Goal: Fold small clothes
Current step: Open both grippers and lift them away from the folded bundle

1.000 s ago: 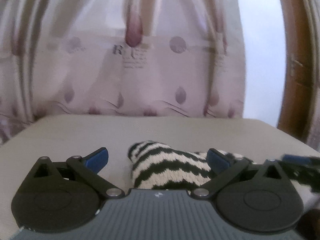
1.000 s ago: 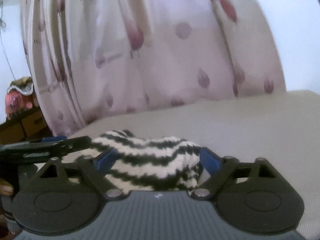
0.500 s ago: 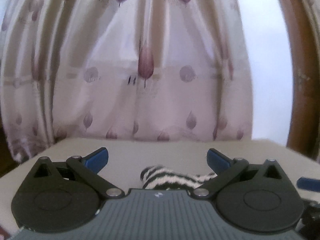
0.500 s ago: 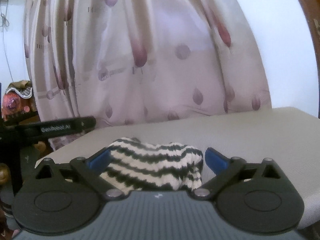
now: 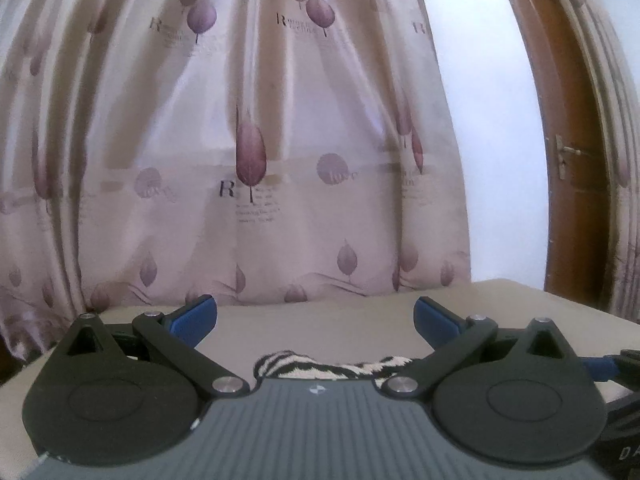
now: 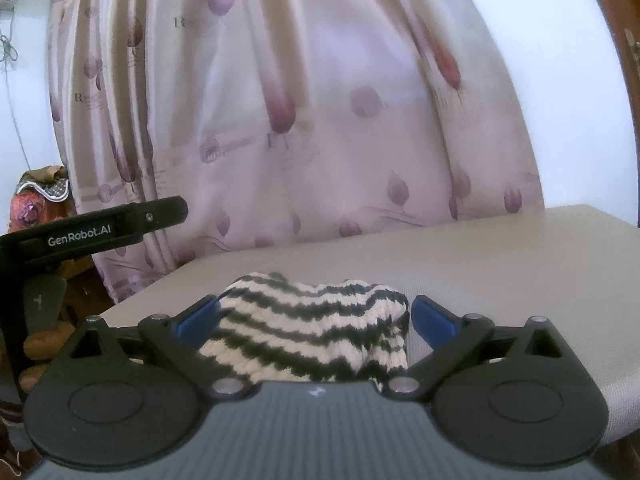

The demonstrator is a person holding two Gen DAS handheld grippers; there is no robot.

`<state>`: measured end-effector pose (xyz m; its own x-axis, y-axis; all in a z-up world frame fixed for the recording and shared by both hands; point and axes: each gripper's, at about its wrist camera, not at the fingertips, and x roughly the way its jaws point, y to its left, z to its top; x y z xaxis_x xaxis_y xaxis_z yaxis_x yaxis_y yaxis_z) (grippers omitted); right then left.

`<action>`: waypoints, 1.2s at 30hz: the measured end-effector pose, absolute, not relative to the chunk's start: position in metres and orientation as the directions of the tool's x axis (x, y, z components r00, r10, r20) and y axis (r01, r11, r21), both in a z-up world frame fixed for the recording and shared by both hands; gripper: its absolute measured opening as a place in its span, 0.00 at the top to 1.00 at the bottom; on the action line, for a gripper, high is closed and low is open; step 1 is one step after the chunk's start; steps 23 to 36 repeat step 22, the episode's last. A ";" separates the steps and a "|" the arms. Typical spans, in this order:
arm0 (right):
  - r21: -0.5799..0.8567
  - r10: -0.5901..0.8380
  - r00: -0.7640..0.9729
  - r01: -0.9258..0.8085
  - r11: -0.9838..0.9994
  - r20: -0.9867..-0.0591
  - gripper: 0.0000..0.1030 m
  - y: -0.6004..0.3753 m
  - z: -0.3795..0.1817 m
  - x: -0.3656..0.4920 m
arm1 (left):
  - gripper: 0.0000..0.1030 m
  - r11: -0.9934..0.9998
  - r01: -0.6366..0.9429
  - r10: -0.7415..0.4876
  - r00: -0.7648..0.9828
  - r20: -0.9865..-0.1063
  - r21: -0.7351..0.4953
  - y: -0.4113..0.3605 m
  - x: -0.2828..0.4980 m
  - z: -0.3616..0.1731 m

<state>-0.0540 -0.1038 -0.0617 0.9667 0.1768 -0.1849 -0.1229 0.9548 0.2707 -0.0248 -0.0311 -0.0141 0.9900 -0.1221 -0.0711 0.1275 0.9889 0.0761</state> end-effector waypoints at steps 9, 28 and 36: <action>0.253 0.159 0.966 -0.104 0.962 -0.205 0.01 -0.102 -0.065 -0.052 | 0.00 0.991 0.130 -0.129 0.983 -0.133 0.003 -0.023 -0.017 -0.021; 0.208 0.104 0.972 -0.059 0.976 -0.211 0.01 -0.096 -0.063 -0.052 | 0.00 0.992 0.126 -0.126 0.976 -0.176 -0.009 -0.019 -0.012 -0.031; 0.208 0.104 0.972 -0.059 0.976 -0.211 0.01 -0.096 -0.063 -0.052 | 0.00 0.992 0.126 -0.126 0.976 -0.176 -0.009 -0.019 -0.012 -0.031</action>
